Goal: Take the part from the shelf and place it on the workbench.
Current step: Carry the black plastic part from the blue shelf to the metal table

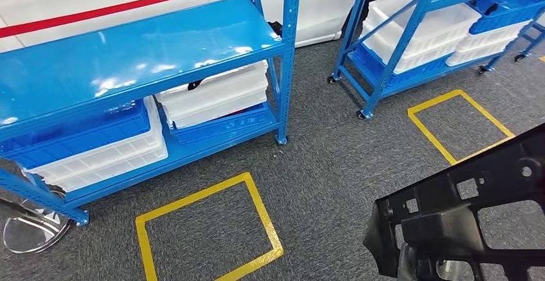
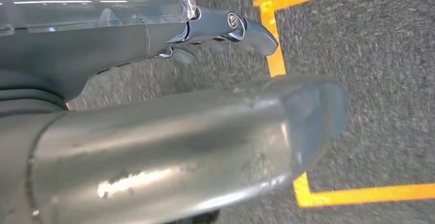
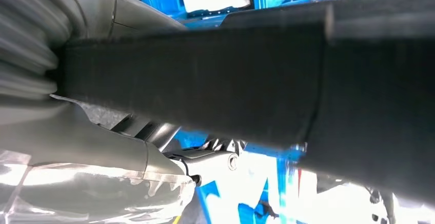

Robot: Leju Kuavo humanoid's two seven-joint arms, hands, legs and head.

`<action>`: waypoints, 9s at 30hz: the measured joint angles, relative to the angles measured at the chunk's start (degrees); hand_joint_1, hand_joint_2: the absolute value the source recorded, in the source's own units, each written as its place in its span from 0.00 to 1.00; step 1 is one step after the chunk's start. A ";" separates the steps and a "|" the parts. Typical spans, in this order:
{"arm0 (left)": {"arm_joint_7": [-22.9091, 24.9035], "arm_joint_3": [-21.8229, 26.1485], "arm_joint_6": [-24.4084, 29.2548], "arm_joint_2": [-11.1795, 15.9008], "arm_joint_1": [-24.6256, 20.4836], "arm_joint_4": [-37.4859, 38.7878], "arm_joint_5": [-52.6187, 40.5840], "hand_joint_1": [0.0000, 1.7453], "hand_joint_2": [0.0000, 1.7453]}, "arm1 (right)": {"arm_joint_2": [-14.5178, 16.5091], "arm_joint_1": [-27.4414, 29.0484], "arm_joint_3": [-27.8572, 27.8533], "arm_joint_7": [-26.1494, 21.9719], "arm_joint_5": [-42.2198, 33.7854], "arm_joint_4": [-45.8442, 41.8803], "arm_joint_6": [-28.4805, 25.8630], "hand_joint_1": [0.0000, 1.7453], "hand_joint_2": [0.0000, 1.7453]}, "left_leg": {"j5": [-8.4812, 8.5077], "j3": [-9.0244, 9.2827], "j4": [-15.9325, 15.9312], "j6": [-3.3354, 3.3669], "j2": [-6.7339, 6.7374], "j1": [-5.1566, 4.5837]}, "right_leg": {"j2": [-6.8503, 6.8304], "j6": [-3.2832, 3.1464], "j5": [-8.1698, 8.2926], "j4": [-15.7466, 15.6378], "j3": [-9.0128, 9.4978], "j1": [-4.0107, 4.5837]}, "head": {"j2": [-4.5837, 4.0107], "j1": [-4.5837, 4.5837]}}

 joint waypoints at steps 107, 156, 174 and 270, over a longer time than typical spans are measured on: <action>-0.48 2.96 -1.52 -2.78 -1.15 -1.81 -6.00 0.00 0.00 | 0.02 -0.45 0.89 0.02 0.06 -0.63 3.09 1.00 1.00 | -6.93 -3.20 9.81 -2.67 1.24 -0.20 | -1.65 -2.87 5.12 -9.50 4.37 0.35 | 0.00 -0.35; -0.49 4.41 -1.96 -2.78 -0.90 -2.19 -6.86 0.00 0.00 | 0.04 -0.06 1.03 0.97 0.99 -1.75 1.86 1.00 1.00 | -0.14 -1.79 1.06 0.19 1.59 -0.02 | -1.20 0.76 -3.01 6.74 -3.54 -0.10 | 0.00 0.40; -0.62 4.63 -1.87 -2.76 -0.98 -2.23 -7.88 0.00 0.00 | 0.09 -0.36 1.56 1.75 1.09 -1.90 1.83 1.00 1.00 | -9.14 -8.72 19.47 -3.10 0.27 -0.07 | 0.76 -2.42 4.73 -9.75 5.20 0.18 | 0.00 -0.26; 1.01 5.44 -3.07 -1.14 -1.89 -1.66 -13.46 0.00 0.00 | -2.63 -12.92 2.80 24.19 35.53 -10.92 -17.06 1.00 1.00 | -3.54 -7.45 7.47 -0.04 -0.35 -1.03 | -0.53 -2.55 -0.44 -8.95 10.73 0.74 | 0.01 -0.42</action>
